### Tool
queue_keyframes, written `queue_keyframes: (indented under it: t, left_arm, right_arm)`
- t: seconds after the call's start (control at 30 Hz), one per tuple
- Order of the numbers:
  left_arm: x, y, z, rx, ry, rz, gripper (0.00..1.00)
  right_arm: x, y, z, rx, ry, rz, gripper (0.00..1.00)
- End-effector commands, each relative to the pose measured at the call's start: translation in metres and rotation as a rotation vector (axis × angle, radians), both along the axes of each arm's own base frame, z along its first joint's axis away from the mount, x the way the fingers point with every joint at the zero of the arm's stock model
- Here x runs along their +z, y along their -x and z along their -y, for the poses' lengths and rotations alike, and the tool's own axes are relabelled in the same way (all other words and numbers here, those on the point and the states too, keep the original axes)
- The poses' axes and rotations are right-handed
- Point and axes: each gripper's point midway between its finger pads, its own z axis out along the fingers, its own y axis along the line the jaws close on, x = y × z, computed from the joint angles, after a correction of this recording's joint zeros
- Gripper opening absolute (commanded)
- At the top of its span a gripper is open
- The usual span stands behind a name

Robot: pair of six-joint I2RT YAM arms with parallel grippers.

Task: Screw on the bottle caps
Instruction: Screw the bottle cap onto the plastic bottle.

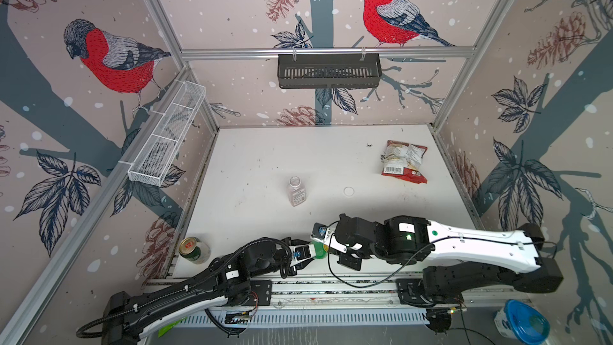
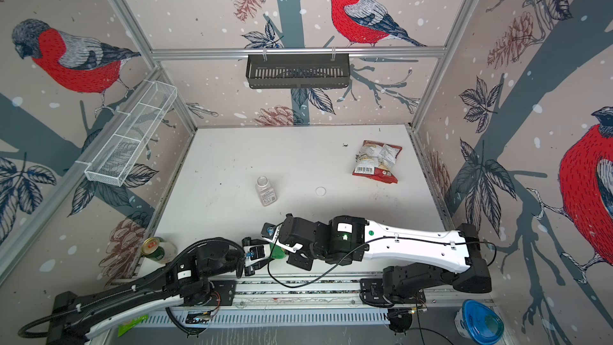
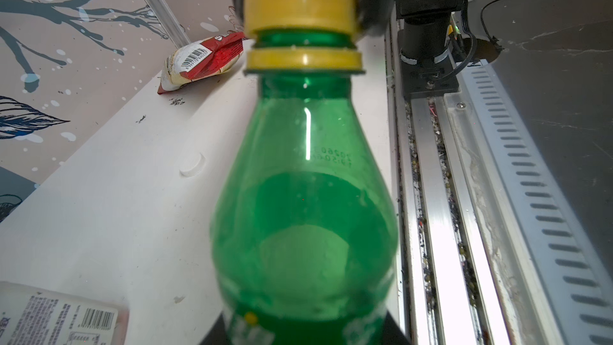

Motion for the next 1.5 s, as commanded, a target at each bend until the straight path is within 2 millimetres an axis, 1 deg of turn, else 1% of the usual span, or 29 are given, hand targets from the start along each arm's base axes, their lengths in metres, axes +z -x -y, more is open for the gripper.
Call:
queue_keyframes:
  t: [0.0,0.1,0.2,0.3,0.33,0.37,0.4,0.47,0.6,0.7,0.77,0.83,0.9,0.97,1.03,1.1,1.13,1.17,1.27,1.33,1.47]
  left_arm:
    - [0.037,0.008,0.012,-0.074,0.14,0.058,0.08]
    - [0.037,0.008,0.012,-0.074,0.139,0.057,0.08]
    - [0.036,0.008,0.012,-0.074,0.136,0.056,0.08]
    - [0.035,0.009,0.013,-0.076,0.132,0.056,0.08]
    - [0.035,0.009,0.013,-0.076,0.131,0.056,0.08]
    - [0.035,0.009,0.013,-0.077,0.13,0.055,0.08]
    - [0.035,0.009,0.013,-0.076,0.129,0.055,0.08]
    - [0.034,0.008,0.012,-0.074,0.127,0.055,0.08]
    - [0.033,0.008,0.012,-0.071,0.121,0.056,0.08]
    - [0.033,0.007,0.012,-0.068,0.12,0.056,0.08]
    - [0.032,0.007,0.012,-0.067,0.116,0.056,0.08]
    - [0.032,0.007,0.012,-0.068,0.117,0.054,0.08]
    - [0.031,0.008,0.012,-0.072,0.117,0.05,0.08]
    - [0.032,0.009,0.012,-0.075,0.119,0.05,0.08]
    - [0.032,0.008,0.012,-0.074,0.119,0.05,0.08]
    - [0.031,0.009,0.012,-0.077,0.114,0.047,0.08]
    - [0.03,0.01,0.012,-0.079,0.115,0.044,0.08]
    - [0.03,0.01,0.012,-0.082,0.115,0.043,0.08]
    - [0.032,0.012,0.013,-0.09,0.121,0.041,0.08]
    - [0.032,0.012,0.013,-0.093,0.124,0.037,0.08]
    - [0.031,0.015,0.012,-0.102,0.125,0.021,0.08]
  right_arm:
    - [0.033,-0.011,-0.03,-0.159,-0.276,-0.077,0.03]
    - [0.037,-0.012,-0.031,-0.249,-0.33,-0.197,0.04]
    - [0.034,-0.017,-0.028,-0.358,-0.334,-0.286,0.03]
    - [0.024,-0.019,-0.026,-0.444,-0.301,-0.416,0.05]
    - [0.022,-0.021,-0.022,-0.482,-0.288,-0.435,0.05]
    - [0.015,-0.023,-0.021,-0.509,-0.253,-0.455,0.06]
    - [0.012,-0.022,-0.021,-0.522,-0.236,-0.468,0.07]
    - [0.008,-0.023,-0.016,-0.571,-0.206,-0.502,0.09]
    - [0.006,-0.018,-0.018,-0.597,-0.183,-0.576,0.16]
    - [0.009,-0.015,-0.018,-0.588,-0.163,-0.58,0.27]
    - [0.014,-0.014,-0.015,-0.56,-0.145,-0.558,0.32]
    - [0.019,-0.015,-0.009,-0.539,-0.132,-0.52,0.39]
    - [0.029,-0.013,-0.009,-0.492,-0.157,-0.487,0.49]
    - [0.041,-0.009,-0.012,-0.427,-0.2,-0.426,0.55]
    - [0.052,-0.006,-0.01,-0.379,-0.218,-0.37,0.59]
    - [0.06,-0.003,-0.01,-0.316,-0.21,-0.316,0.61]
    - [0.073,-0.002,-0.003,-0.28,-0.231,-0.271,0.62]
    - [0.076,0.0,0.002,-0.234,-0.223,-0.237,0.63]
    - [0.069,0.004,0.019,-0.105,-0.188,-0.137,0.63]
    - [0.066,0.009,0.027,-0.018,-0.173,-0.087,0.63]
    - [0.063,0.015,0.033,0.152,-0.127,0.033,0.62]
